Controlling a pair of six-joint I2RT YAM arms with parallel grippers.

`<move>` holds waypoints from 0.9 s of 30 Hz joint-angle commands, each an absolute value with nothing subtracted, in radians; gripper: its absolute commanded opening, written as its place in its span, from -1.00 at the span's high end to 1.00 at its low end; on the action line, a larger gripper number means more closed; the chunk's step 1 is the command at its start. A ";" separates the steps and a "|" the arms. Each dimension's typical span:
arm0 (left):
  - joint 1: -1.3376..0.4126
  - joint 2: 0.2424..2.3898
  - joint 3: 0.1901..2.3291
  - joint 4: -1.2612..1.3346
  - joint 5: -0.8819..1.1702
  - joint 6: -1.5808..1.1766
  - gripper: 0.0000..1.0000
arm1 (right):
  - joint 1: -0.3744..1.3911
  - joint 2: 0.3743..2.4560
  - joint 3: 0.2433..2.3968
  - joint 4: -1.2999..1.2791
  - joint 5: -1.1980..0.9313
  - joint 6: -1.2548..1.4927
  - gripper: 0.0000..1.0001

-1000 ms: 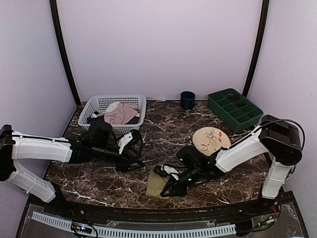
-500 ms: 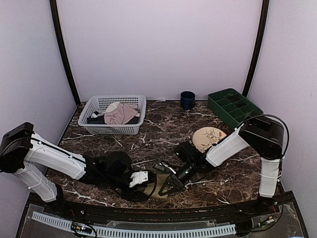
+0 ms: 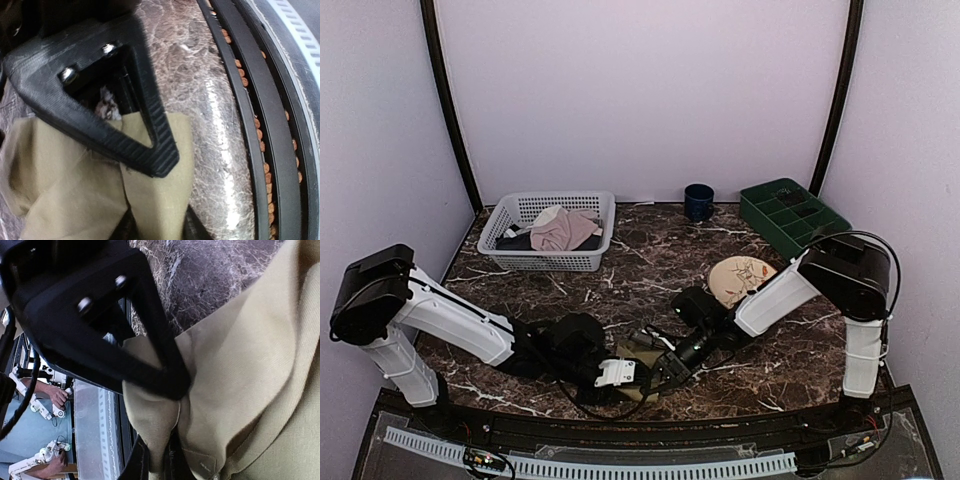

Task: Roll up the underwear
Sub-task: Roll the underwear at the center of the board.

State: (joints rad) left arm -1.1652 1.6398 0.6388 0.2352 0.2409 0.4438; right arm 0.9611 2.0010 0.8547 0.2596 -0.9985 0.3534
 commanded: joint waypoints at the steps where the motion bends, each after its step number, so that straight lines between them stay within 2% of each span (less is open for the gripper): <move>1: -1.173 1.658 0.657 0.198 0.270 0.470 0.64 | 0.951 2.035 0.831 0.204 -0.933 0.356 0.94; 3: -1.173 1.678 0.677 0.150 0.311 0.442 0.92 | 0.951 1.993 0.824 0.191 -0.890 0.342 0.75; 4: -1.172 1.695 0.695 0.114 0.344 0.433 0.99 | 0.951 1.963 0.816 0.182 -0.859 0.329 0.67; 7: -1.153 1.747 0.727 0.056 0.459 0.377 1.00 | 0.951 1.848 0.780 0.161 -0.732 0.285 0.42; 11: -1.065 1.791 0.726 0.066 0.625 0.258 1.00 | 0.955 1.675 0.723 0.137 -0.544 0.219 0.20; 16: -0.954 1.893 0.795 -0.006 0.862 0.212 1.00 | 1.002 1.487 0.654 0.114 -0.406 0.125 0.13; 18: -0.926 1.959 0.843 -0.066 0.938 0.211 1.00 | 1.057 1.441 0.639 0.106 -0.285 0.053 0.12; 22: -0.895 2.049 0.887 -0.061 1.034 0.164 1.00 | 1.201 1.432 0.664 0.070 -0.140 -0.078 0.12; 27: -0.871 2.110 0.939 -0.078 1.069 0.132 1.00 | 1.272 1.483 0.664 0.092 -0.072 -0.124 0.09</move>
